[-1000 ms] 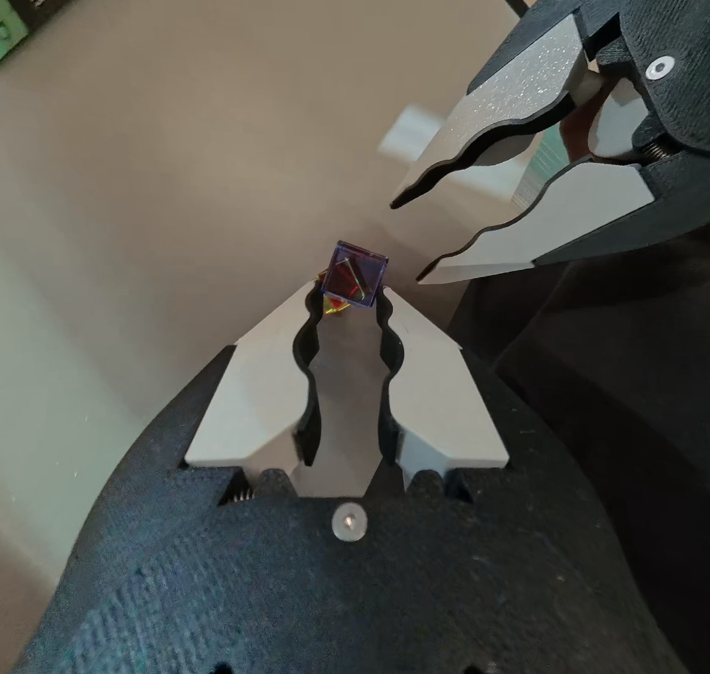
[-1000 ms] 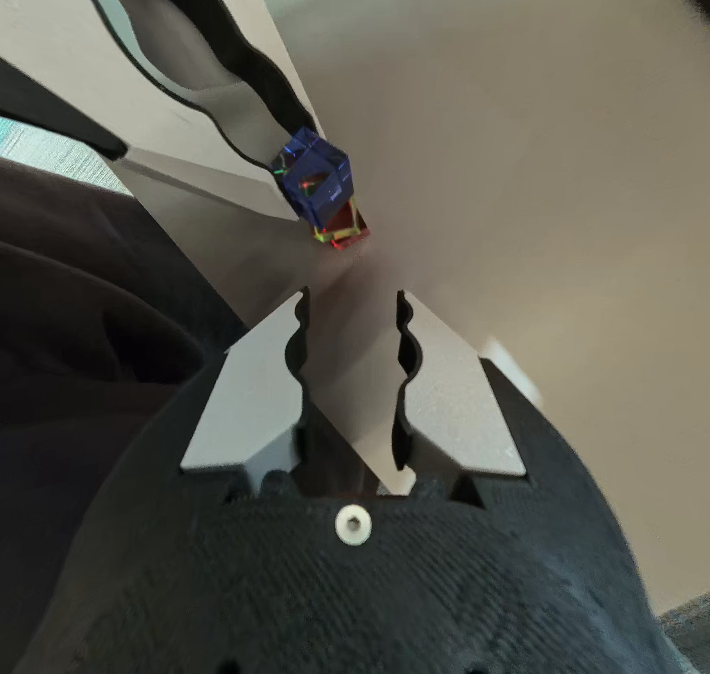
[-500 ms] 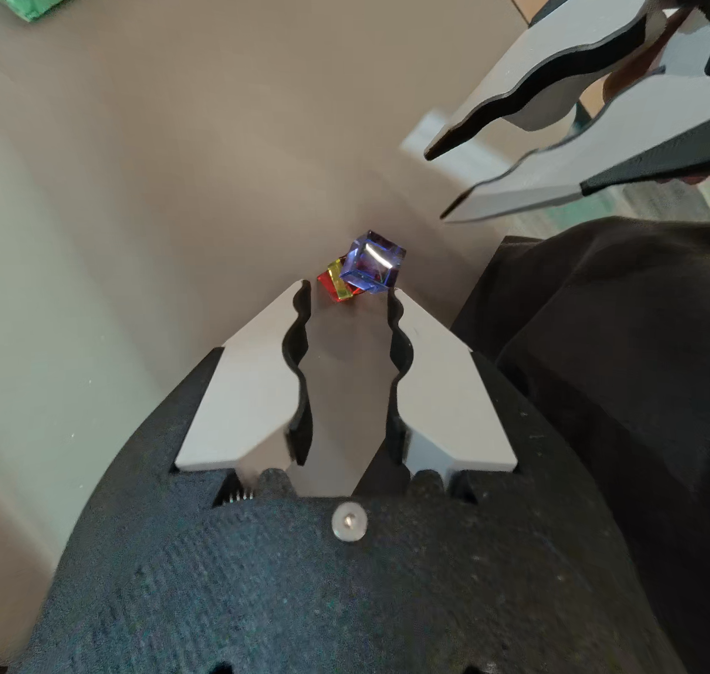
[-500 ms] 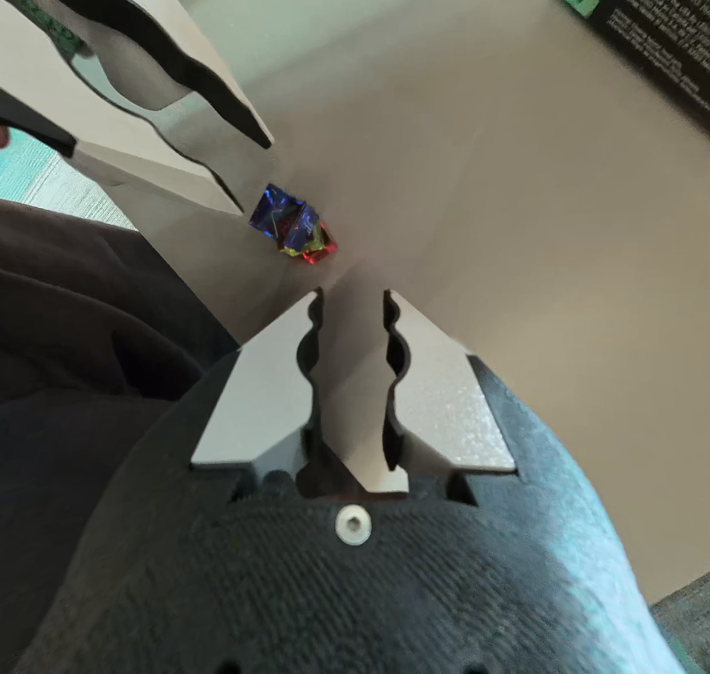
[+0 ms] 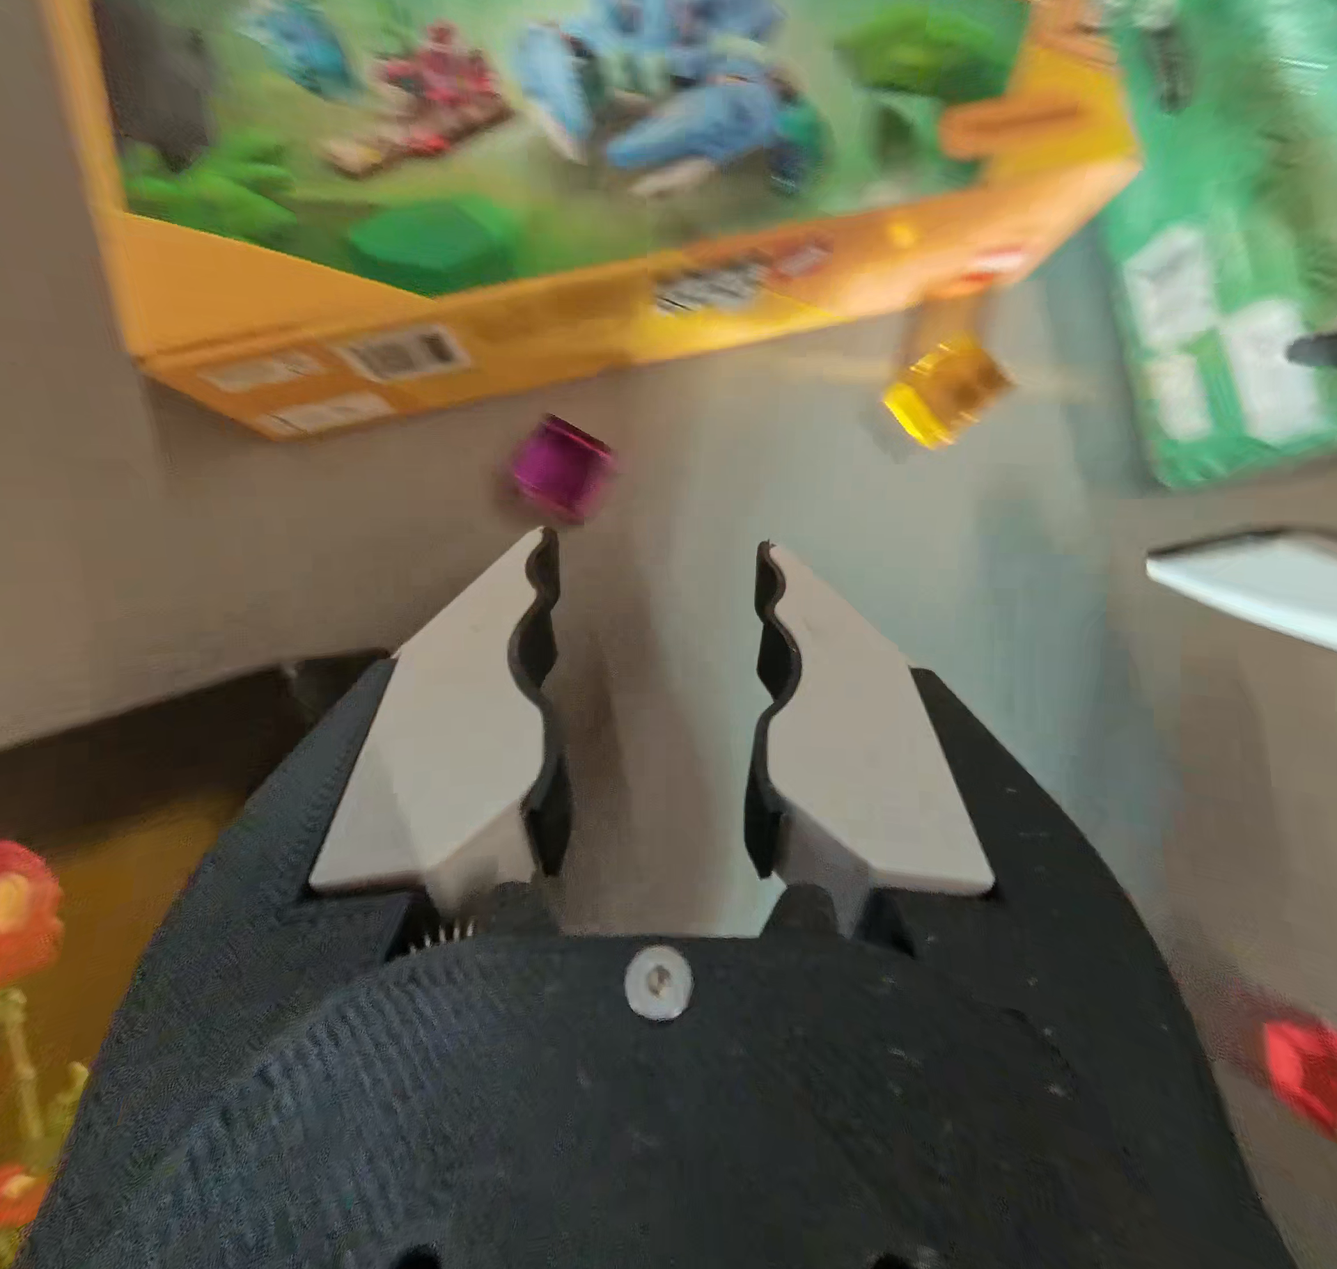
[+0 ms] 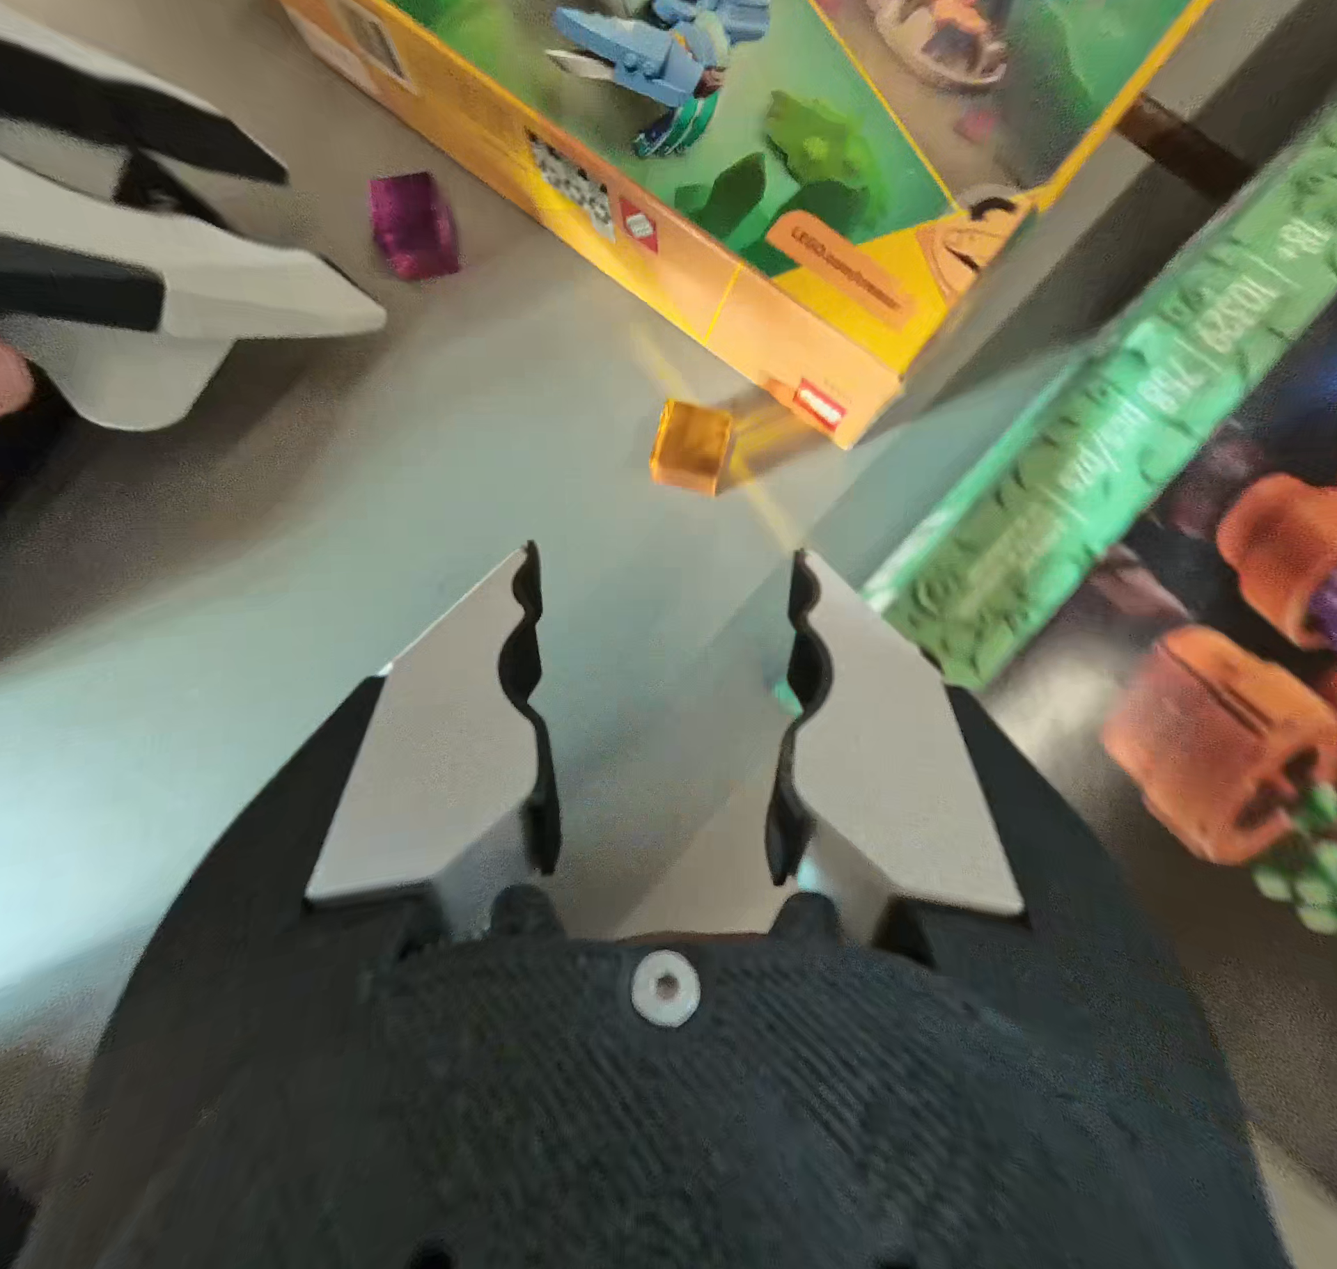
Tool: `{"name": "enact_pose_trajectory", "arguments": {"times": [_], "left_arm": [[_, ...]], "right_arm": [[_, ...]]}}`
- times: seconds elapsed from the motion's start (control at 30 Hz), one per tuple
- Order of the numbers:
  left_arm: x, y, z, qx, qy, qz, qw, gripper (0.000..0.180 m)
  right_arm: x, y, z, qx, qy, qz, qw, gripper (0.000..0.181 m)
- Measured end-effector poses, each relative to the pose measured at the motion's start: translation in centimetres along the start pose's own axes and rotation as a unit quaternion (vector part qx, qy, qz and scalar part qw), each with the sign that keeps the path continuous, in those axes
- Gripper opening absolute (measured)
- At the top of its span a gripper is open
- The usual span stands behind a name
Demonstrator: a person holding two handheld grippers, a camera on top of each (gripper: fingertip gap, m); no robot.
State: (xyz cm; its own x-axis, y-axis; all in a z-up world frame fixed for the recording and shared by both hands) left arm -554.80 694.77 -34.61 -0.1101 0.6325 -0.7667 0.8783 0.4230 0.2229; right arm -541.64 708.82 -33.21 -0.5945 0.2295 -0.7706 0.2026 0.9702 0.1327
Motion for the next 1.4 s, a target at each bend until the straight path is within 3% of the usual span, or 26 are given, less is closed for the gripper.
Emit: {"name": "enact_pose_trajectory", "arguments": {"times": [0.13, 0.2, 0.23, 0.27, 0.57, 0.7, 0.87, 1.07, 1.4], "left_arm": [[3.2, -3.4, -1.5, -0.029, -0.036, -0.044, 0.998, 0.052], [4.4, -3.8, -1.5, -0.03, -0.056, -0.021, 0.998, 0.052], [4.8, -3.7, -1.3, -0.029, -0.07, 0.004, 0.997, 0.043], [4.9, -3.7, -1.2, -0.03, -0.078, 0.009, 0.996, 0.031], [-5.1, 3.2, 1.6, 0.018, -0.014, 0.123, 0.992, 0.029], [-9.8, 8.4, 5.4, 0.03, -0.026, 0.192, 0.981, 0.029], [-10.7, 13.0, 8.0, 0.025, -0.072, 0.251, 0.965, 0.029], [-10.3, 16.3, 8.4, 0.022, -0.089, 0.239, 0.967, 0.029], [-13.7, 19.6, 11.5, -0.022, -0.077, 0.182, 0.98, 0.029]], "right_arm": [[5.5, -0.8, -1.2, 0.027, -0.076, 0.013, 0.997, 0.073], [7.1, -0.9, -1.2, 0.067, -0.106, 0.008, 0.992, 0.05], [7.5, -0.9, -1.3, 0.083, -0.112, -0.001, 0.99, 0.025], [7.6, -1.0, -1.4, 0.094, -0.115, -0.013, 0.989, 0.025], [-6.9, 0.9, 1.1, 0.096, -0.012, -0.036, 0.995, 0.024], [-14.8, 1.2, 6.6, 0.105, 0.008, -0.01, 0.994, 0.024], [-18.5, -0.6, 12.3, 0.056, -0.028, -0.017, 0.998, 0.023], [-17.9, -3.1, 13.2, -0.063, -0.021, -0.089, 0.994, 0.024], [-15.8, -5.1, 13.5, -0.148, 0.036, -0.167, 0.974, 0.024]]}}
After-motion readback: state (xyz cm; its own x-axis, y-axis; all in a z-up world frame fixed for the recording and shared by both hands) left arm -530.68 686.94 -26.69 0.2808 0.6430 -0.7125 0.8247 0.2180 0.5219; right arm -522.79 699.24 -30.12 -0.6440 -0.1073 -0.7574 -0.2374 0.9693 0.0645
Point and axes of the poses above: each gripper's, where its closed fingertips meet, x out along the fingers, z out of its underside, y = z × x across the jaws, the point moved 9 cm from there along -x, back along the fingers, and after that the axes turned 12 degrees about z, right-handed, at the moved point
